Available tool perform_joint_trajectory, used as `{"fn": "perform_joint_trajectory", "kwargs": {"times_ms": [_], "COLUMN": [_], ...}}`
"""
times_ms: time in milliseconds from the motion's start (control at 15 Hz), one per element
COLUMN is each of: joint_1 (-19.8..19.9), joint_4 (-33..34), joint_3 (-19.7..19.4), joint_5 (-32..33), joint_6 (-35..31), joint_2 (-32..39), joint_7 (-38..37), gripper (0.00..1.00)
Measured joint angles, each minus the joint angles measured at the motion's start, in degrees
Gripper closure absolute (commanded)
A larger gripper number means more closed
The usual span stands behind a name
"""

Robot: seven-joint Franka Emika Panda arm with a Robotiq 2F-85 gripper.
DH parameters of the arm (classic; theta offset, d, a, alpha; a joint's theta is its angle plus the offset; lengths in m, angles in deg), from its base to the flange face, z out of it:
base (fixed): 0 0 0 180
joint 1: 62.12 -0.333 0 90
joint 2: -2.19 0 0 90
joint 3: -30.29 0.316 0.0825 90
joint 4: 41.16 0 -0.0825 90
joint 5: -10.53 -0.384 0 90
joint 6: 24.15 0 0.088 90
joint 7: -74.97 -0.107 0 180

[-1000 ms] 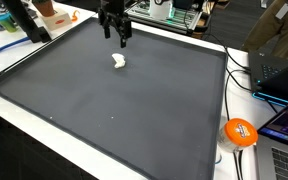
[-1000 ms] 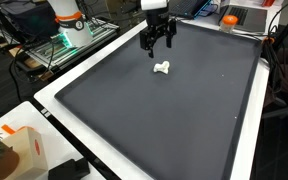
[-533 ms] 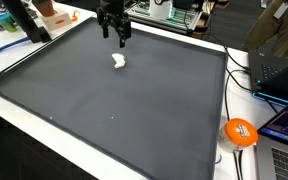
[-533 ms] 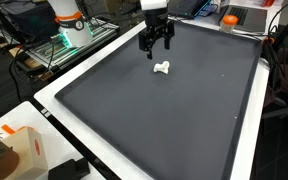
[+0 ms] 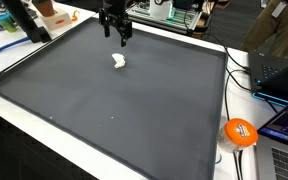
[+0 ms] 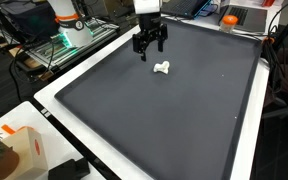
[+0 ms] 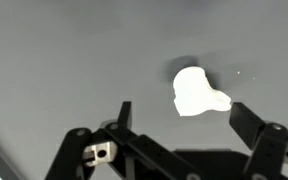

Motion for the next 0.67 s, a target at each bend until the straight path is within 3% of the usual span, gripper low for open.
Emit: {"fn": "perform_joint_trajectory", "kwargs": {"times_ms": [400,533,667], "joint_1": [1.3,1.9,3.1], "joint_4": [-4.6,-6.7,-8.9], "joint_3": [-0.2,0.0,1.7], "joint_5": [-0.2,-1.4,-6.6], "joint_6": [-9.3,-14.3,-19.7], "joint_2": [-0.1,-0.1,-0.1], "joint_7": [2.4,6.2,12.7], "gripper": [0.00,0.00,0.00]}}
